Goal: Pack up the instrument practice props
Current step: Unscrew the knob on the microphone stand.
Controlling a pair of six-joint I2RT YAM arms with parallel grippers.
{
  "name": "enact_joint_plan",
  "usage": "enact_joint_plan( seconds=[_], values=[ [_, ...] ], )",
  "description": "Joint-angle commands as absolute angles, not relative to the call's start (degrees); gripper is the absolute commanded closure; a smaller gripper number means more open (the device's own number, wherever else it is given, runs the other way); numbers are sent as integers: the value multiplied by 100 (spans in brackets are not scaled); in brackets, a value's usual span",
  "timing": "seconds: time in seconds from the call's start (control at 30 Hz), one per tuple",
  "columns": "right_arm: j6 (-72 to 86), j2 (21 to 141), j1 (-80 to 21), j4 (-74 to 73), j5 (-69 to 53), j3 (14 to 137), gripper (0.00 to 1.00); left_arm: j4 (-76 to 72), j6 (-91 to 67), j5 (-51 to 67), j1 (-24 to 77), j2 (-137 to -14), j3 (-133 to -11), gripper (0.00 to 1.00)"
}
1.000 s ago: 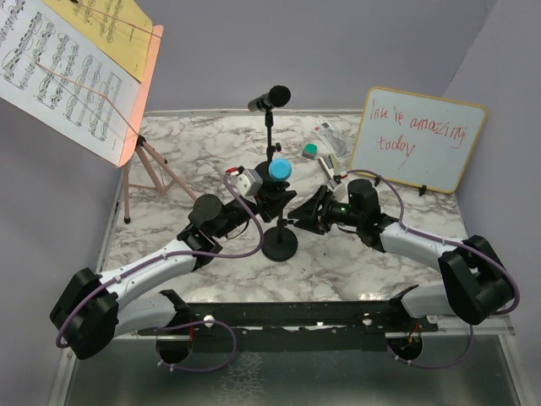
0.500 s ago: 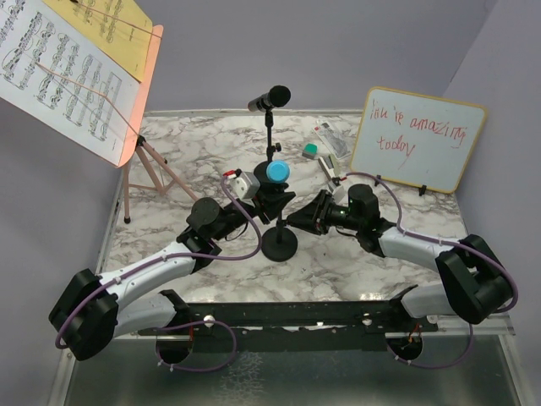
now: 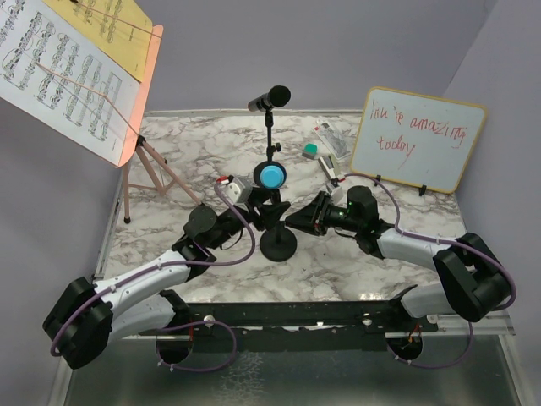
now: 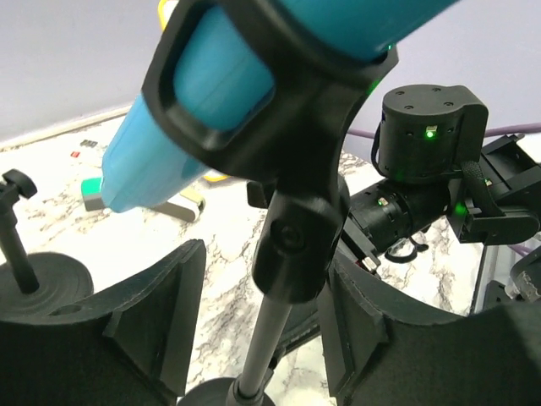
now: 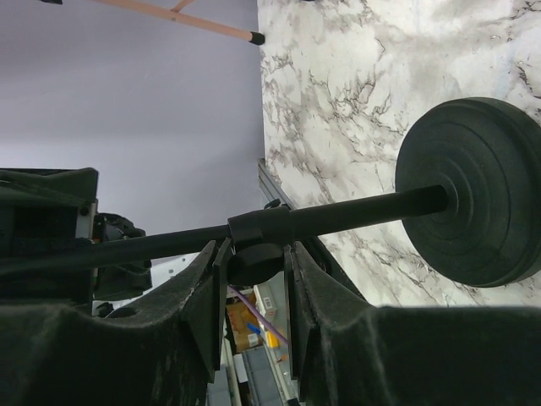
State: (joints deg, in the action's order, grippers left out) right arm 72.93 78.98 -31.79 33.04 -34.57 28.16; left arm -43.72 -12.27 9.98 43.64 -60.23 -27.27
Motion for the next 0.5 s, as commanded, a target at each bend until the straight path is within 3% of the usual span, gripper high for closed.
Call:
enact_joint_plan(
  seconds=[0.0,0.47],
  values=[
    [7211,8004,-3252,3305,-3454,2716,72,-3872,-1700,326,4364,-5606,-2437,41],
    [7145,8125,-3252,3454,-3422,2725,71,-3647,-2460,337,4383,-5826,-2446,48]
  ],
)
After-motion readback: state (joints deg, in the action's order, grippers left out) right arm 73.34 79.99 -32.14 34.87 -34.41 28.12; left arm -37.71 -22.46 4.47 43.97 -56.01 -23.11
